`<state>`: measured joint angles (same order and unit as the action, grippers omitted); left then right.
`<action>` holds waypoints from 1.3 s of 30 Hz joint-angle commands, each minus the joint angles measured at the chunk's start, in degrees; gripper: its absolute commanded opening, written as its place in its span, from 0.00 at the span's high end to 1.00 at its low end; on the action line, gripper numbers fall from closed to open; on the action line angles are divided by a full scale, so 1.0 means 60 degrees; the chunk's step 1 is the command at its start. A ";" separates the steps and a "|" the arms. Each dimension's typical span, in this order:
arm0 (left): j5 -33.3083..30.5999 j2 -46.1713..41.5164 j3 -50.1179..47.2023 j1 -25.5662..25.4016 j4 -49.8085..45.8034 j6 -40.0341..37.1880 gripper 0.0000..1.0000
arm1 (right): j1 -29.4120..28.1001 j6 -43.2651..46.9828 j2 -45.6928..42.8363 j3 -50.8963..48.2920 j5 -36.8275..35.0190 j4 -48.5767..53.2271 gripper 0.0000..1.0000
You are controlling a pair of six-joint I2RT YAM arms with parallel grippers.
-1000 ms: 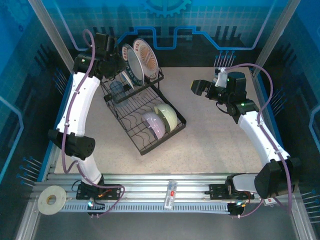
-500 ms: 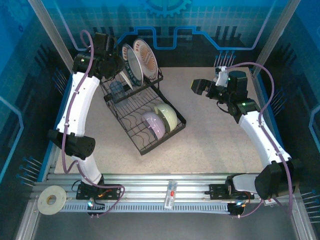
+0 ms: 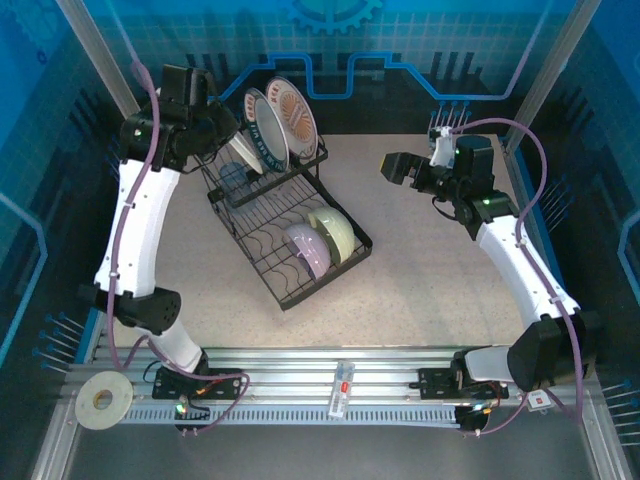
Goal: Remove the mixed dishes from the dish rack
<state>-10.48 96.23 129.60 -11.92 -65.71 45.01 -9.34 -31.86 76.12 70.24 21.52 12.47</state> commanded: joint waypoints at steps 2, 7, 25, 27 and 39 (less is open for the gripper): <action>-0.0077 -0.0555 0.0169 0.0145 0.0357 -0.0036 1.00 | -0.0010 0.0179 0.0030 0.0420 0.0090 0.0204 0.00; 0.0077 -0.1047 -0.0167 0.0127 0.0837 -0.0497 1.00 | 0.0070 0.0146 0.0055 0.0632 -0.0081 0.0419 0.00; -0.0878 -0.2225 -0.1588 -0.3355 0.6240 -0.8114 1.00 | 0.1723 -0.2061 0.0253 0.1681 -0.0015 0.1567 0.00; -0.0801 -0.2034 -0.1590 -0.3934 0.6681 -0.9074 1.00 | 0.1952 -0.2412 0.0162 0.1613 -0.0052 0.1571 0.00; -0.0864 -0.0174 -0.2429 -0.6683 0.8172 -1.4787 1.00 | 0.3588 -0.4084 -0.0708 0.1077 -0.0276 0.1758 0.00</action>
<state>-14.13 92.75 117.78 -49.67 -23.09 -29.61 9.39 -52.23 74.61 77.87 20.23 21.58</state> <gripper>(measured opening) 0.085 0.999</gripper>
